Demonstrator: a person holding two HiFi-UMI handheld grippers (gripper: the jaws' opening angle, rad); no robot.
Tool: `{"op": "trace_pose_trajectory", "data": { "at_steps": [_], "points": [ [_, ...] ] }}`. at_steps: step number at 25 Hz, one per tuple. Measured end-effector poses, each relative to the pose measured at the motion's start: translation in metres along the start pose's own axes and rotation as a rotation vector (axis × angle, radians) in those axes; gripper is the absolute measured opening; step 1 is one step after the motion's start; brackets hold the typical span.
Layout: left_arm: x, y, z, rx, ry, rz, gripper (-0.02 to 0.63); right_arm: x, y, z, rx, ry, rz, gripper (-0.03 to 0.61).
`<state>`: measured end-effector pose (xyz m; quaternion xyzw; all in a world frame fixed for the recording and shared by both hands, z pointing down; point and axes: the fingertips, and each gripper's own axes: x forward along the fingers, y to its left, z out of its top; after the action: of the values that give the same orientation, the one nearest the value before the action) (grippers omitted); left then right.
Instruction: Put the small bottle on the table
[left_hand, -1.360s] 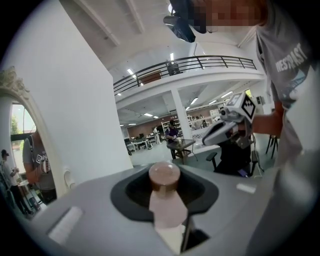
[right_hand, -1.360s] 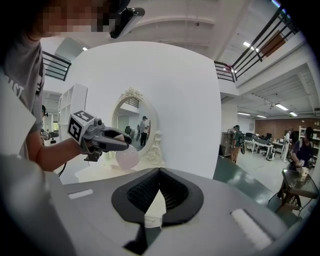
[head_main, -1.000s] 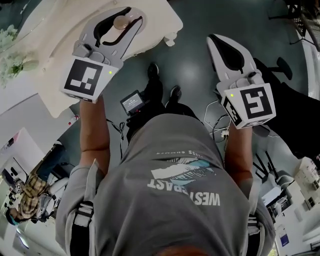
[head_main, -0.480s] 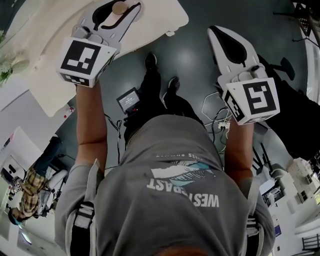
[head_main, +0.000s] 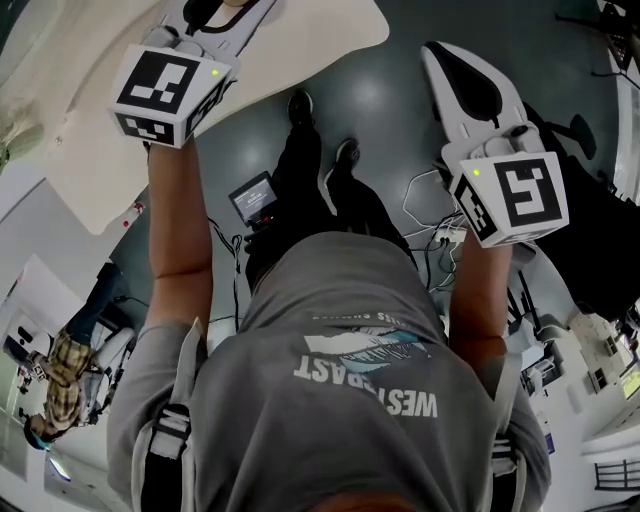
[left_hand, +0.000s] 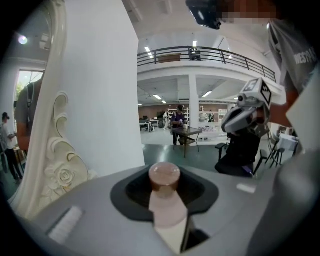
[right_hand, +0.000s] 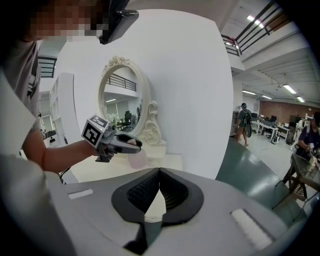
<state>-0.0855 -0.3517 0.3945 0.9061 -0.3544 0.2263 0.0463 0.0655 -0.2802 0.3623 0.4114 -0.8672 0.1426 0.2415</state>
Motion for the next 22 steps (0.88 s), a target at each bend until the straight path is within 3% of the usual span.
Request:
{"op": "trace_pose_trajectory", "data": {
  "at_steps": [22],
  "points": [
    [0.079,0.037,-0.080,-0.112,0.099,-0.018,0.114,0.045,-0.016,-0.062,0.072,0.150,0.023,0.006]
  ]
}}
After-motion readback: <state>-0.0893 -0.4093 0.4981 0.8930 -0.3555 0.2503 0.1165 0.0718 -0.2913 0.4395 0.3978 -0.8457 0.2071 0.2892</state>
